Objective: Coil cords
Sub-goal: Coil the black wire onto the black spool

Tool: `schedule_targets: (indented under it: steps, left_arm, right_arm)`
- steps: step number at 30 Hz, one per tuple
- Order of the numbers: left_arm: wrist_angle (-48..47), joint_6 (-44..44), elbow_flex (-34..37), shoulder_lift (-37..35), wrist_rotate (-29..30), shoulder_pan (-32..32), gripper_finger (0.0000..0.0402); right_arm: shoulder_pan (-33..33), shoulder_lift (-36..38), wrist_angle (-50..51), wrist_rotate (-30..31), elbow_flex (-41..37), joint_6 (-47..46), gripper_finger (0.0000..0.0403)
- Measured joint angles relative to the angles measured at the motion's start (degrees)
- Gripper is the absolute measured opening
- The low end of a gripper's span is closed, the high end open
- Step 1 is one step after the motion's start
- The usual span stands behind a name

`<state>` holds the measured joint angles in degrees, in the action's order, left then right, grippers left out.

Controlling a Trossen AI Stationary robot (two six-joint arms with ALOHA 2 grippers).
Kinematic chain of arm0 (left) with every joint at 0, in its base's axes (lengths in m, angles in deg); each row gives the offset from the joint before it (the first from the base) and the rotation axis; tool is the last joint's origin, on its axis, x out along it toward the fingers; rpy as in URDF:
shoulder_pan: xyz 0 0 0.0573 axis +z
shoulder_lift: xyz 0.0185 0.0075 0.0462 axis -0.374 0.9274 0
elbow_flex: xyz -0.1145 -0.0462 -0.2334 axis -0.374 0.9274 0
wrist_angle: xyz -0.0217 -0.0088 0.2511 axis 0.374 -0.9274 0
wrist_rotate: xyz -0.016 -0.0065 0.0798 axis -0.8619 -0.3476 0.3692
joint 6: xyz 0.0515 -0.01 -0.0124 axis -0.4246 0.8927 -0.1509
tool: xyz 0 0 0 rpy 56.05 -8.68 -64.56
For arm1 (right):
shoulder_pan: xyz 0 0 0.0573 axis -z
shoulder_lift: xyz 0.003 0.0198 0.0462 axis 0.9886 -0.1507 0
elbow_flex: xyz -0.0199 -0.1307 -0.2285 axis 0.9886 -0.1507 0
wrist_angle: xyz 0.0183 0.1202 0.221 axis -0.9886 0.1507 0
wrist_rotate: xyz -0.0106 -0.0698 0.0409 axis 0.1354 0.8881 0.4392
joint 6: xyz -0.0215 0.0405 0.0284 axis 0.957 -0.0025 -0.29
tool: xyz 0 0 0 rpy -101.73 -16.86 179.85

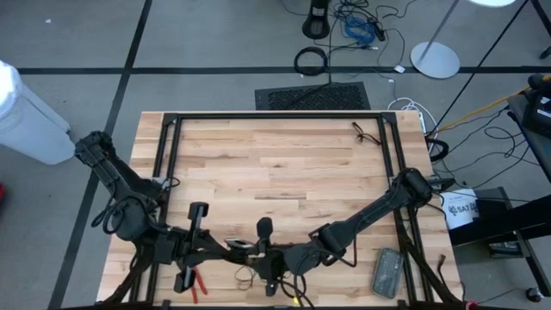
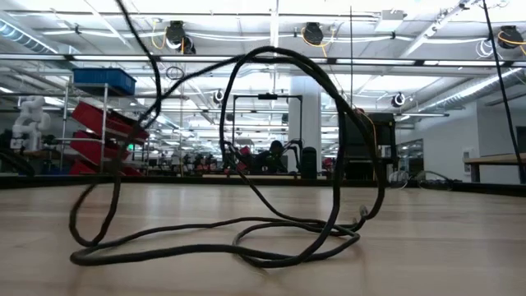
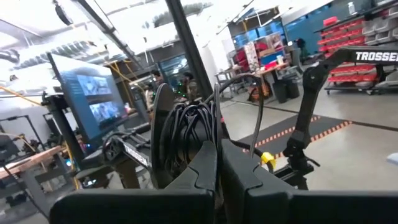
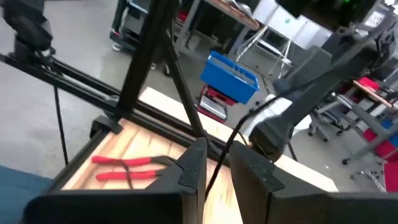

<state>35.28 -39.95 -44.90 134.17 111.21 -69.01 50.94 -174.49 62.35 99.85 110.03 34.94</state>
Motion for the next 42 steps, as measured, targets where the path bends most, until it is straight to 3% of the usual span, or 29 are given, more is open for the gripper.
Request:
schedule_targets:
  steps: [16,22,27,31,42]
  left_arm:
    - [-0.09,0.43,0.00,-0.19,0.27,-0.02,0.0008]
    - [-0.09,0.43,0.00,-0.19,0.27,-0.05,0.0008]
    - [-0.26,0.38,0.00,-0.16,0.36,-0.07,0.0008]
    - [-0.26,0.34,0.00,-0.16,1.71,-0.07,0.0008]
    - [-0.25,0.17,0.00,-0.16,2.77,-0.02,0.0008]
  right_arm:
    - [0.33,-0.10,-1.68,2.87,0.02,-2.25,0.0057]
    - [0.31,-0.56,-0.85,3.08,0.02,-1.59,0.0018]
    - [-1.17,-0.54,-0.16,11.28,0.00,2.39,0.0003]
    - [-2.61,-0.52,-0.18,17.29,0.00,5.08,0.0018]
    - [-1.15,-0.34,0.82,15.10,0.00,-0.08,0.0089]
